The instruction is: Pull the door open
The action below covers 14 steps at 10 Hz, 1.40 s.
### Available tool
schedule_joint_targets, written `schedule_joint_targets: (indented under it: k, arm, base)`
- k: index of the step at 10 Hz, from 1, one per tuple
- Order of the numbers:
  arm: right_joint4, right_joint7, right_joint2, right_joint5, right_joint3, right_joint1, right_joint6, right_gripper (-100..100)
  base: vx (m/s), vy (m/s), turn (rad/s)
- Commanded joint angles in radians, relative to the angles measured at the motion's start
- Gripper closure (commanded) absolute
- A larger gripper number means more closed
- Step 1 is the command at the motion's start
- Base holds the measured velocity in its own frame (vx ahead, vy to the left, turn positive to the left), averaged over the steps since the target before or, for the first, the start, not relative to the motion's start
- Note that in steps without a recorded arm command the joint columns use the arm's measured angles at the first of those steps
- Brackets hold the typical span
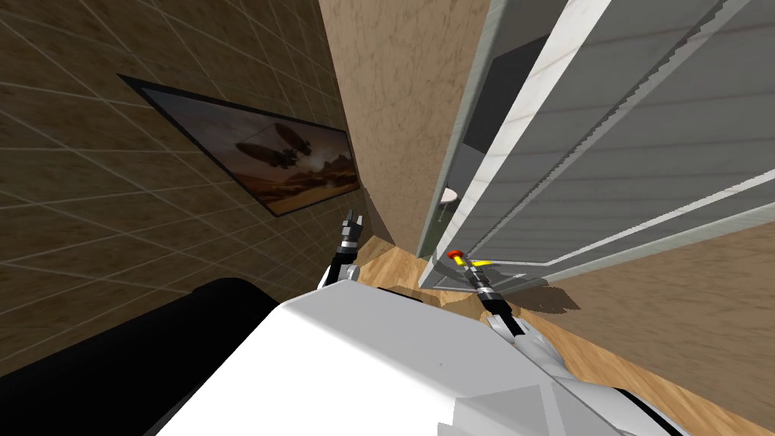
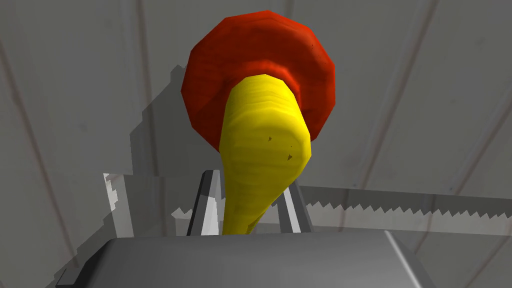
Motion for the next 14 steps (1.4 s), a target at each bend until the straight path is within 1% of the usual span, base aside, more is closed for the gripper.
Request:
schedule_joint_targets:
  k: [1, 4, 5, 6, 7, 9, 10, 11, 12, 13, 14]
  arm:
    - [-0.001, 0.001, 0.0, 0.001, 0.001, 0.001, -0.001, 100]
    - [-0.001, 0.001, 0.0, 0.001, 0.001, 0.001, -0.001, 100]
    - [0.006, -0.008, -0.01, 0.002, 0.006, 0.013, -0.021, 100]
    - [0.01, -0.014, -0.017, 0.002, 0.009, 0.02, -0.036, 100]
    - [0.012, -0.017, -0.021, 0.002, 0.01, 0.024, -0.044, 100]
    - [0.021, -0.031, -0.038, 0.003, 0.017, 0.041, -0.079, 100]
    - [0.021, -0.031, -0.038, 0.003, 0.017, 0.041, -0.079, 100]
    - [0.027, -0.041, -0.05, 0.004, 0.022, 0.054, -0.105, 100]
    - [0.029, -0.044, -0.054, 0.004, 0.024, 0.058, -0.113, 100]
    - [0.029, -0.044, -0.054, 0.004, 0.024, 0.058, -0.113, 100]
    - [0.032, -0.049, -0.061, 0.005, 0.027, 0.065, -0.127, 100]
  base:
    - [-0.021, -0.009, 0.009]
    - [-0.007, -0.002, -0.002]
    - [-0.115, -0.087, 0.203]
    - [-0.201, -0.125, 0.256]
    - [-0.173, -0.092, 0.151]
    - [-0.191, -0.102, 0.214]
    - [-0.153, -0.09, 0.074]
    - [-0.172, -0.097, 0.194]
    - [-0.182, -0.128, 0.187]
    - [-0.099, -0.075, 0.049]
    - [-0.091, -0.046, 0.103]
